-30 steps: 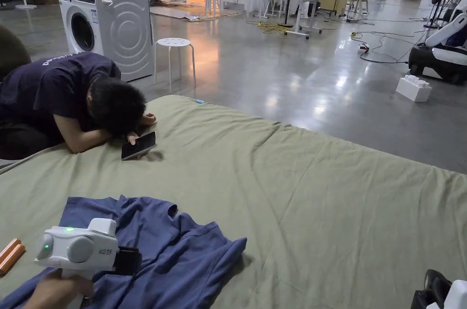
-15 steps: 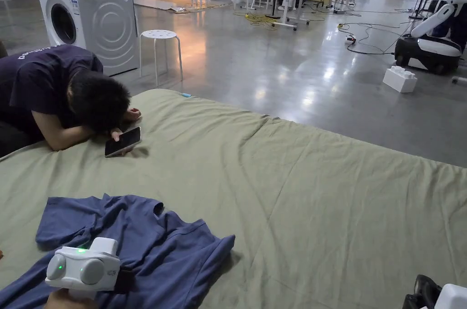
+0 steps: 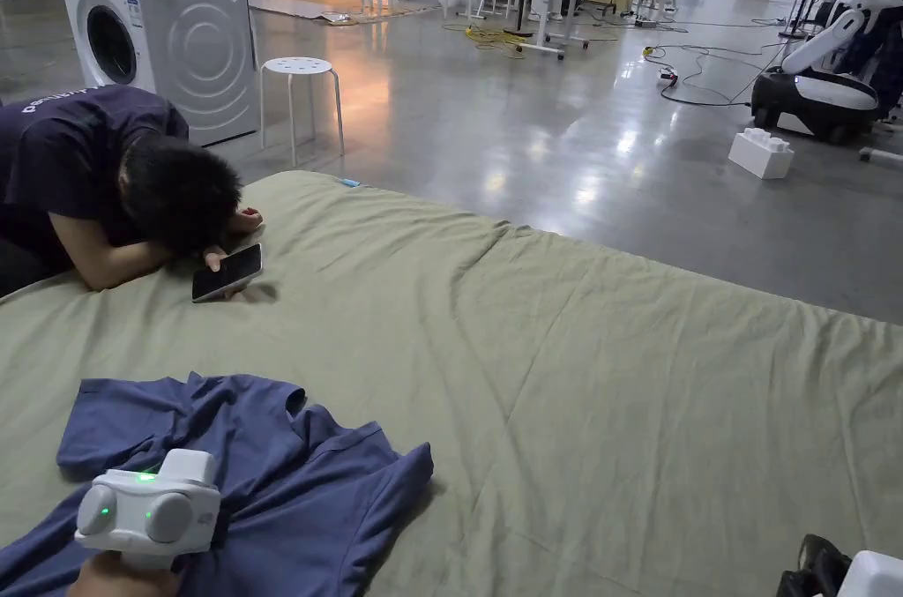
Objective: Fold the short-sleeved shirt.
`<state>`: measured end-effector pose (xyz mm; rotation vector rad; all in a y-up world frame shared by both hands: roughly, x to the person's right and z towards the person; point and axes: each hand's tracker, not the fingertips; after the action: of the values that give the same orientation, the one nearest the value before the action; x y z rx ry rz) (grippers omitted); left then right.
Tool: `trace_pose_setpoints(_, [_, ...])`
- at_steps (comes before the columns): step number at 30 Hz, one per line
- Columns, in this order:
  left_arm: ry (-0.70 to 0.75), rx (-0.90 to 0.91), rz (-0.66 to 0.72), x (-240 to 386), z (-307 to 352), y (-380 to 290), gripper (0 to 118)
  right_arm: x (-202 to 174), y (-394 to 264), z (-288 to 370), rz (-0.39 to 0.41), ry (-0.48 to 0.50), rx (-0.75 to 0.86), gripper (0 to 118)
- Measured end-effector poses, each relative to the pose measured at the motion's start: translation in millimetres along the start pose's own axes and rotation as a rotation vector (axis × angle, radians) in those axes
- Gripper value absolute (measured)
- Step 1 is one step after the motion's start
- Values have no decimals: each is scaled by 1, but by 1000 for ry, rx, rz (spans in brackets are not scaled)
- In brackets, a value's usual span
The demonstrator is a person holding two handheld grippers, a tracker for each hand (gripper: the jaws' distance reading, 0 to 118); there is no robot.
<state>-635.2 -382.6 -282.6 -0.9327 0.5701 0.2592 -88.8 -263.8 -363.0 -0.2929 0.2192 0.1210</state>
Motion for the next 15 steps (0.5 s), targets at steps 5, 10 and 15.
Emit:
trace_pose_setpoints(5, [-77, 146, 94, -8, 48, 8, 6, 6, 5, 3, -9, -1, 16, 2])
trace_pose_setpoints(10, [-134, 268, 38, 8, 97, 30, 6, 12, 12, 9, -23, -7, 42, 2])
trace_pose_setpoints(15, [-269, 446, 17, 37, 160, 58, 6, 22, 21, 19, -37, -22, 71, 2])
